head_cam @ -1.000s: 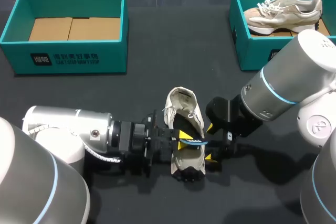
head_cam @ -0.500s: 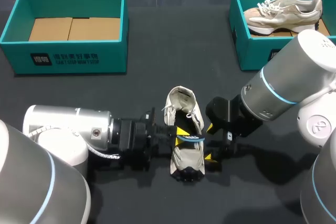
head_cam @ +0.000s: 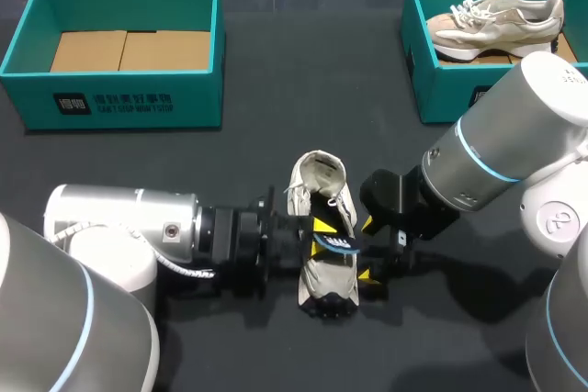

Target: Take the shoe out of the shoebox, open the shoe tongue, remove and reinsert the insole, then place the shoe into the shoebox

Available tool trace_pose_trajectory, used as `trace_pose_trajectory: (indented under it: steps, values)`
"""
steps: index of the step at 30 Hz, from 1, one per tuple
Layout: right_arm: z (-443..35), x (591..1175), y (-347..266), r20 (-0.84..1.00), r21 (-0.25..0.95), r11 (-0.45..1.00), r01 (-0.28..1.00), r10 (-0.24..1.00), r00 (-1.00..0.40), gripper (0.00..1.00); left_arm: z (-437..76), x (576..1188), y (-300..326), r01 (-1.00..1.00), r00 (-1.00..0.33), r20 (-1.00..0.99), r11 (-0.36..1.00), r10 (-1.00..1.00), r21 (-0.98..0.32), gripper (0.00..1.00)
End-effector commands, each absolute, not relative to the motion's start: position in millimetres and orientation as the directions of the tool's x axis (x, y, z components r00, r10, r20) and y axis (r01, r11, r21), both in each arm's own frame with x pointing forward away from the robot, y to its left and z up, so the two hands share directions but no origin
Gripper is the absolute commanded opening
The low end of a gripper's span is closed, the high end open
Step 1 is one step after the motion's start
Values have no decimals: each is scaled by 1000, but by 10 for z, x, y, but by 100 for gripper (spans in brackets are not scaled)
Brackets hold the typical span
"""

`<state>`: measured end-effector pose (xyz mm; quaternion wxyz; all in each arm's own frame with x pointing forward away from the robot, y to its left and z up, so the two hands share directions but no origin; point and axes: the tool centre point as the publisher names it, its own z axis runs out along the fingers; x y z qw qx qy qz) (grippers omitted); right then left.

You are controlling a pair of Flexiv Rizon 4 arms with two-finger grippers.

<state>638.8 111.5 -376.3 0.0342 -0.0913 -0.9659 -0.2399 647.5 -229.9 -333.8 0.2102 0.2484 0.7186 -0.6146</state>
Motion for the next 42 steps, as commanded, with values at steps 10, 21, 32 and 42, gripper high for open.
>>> trace_pose_trajectory:
  steps: [10,21,32,42]
  values:
    - [-3769,6379,1121,108,457,868,193,162,-981,100,-3149,6284,-2275,589,-808,-582,91,95,-803,23]
    - [-3769,6379,1121,108,457,868,193,162,-981,100,-3339,6323,-2290,624,-780,-606,113,157,-773,0]
    - [-3769,6379,1121,108,457,868,193,162,-981,100,-3490,6546,-2222,697,-717,-679,179,157,-694,0]
    - [-3769,6379,1121,108,457,868,193,162,-981,100,-3397,6531,-2209,634,-774,-624,151,109,-759,22]
